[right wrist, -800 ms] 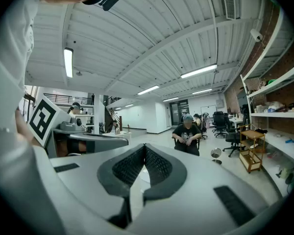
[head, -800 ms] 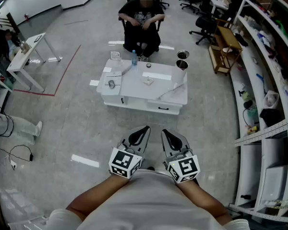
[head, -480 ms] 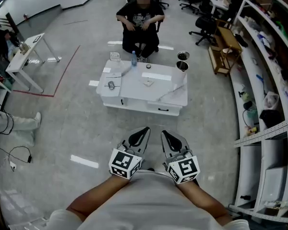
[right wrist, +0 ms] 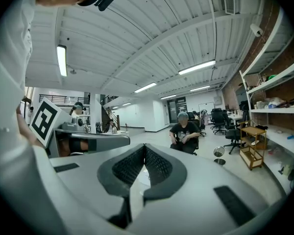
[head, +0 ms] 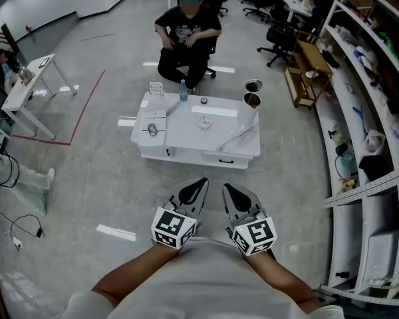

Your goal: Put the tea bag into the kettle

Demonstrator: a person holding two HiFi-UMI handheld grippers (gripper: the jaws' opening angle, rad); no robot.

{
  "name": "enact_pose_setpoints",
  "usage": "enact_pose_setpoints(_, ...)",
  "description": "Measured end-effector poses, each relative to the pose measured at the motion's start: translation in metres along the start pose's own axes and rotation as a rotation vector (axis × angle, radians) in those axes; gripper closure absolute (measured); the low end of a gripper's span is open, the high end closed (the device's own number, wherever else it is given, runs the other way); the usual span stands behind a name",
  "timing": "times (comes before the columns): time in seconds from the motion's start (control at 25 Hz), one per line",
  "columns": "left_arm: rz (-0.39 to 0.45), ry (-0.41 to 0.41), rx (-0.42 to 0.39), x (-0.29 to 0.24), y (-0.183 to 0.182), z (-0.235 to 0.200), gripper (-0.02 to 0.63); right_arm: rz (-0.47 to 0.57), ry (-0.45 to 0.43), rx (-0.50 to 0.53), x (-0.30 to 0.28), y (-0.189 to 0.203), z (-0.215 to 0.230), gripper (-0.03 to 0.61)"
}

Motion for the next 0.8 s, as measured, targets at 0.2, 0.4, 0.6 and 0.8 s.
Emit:
enact_pose_setpoints(0.2, 0.005, 0.044, 0.002, -0.019, -0.017, -0.043, 0.604, 0.009, 0.026, -0.003, -0.047, -0.01, 0.004, 0.568)
enact_pose_setpoints(0.4, 0.007, 0.106, 0.017, -0.031, -0.027, -0.083, 0.604, 0.003, 0.057, -0.007, -0.089, -0.011, -0.002, 0.568)
enact_pose_setpoints(0.6, -0.013, 0.125, 0.033, -0.034, -0.026, -0.113, 0.604, -0.006, 0.072, -0.008, -0.117, -0.009, -0.009, 0.569)
enact_pose_setpoints(0.8, -0.018, 0.128, 0.03, -0.038, -0.025, -0.133, 0.604, -0.027, 0.091, -0.017, -0.141, -0.005, -0.004, 0.569)
Point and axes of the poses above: the fingertips, and each gripper's own axes: x backward along the fingers, z to its right, y out of its underside, the point moved 5 cm from there along x, backward along the fingers, and after that the axes turned 9 degrees about z, right-handed, at the moved point
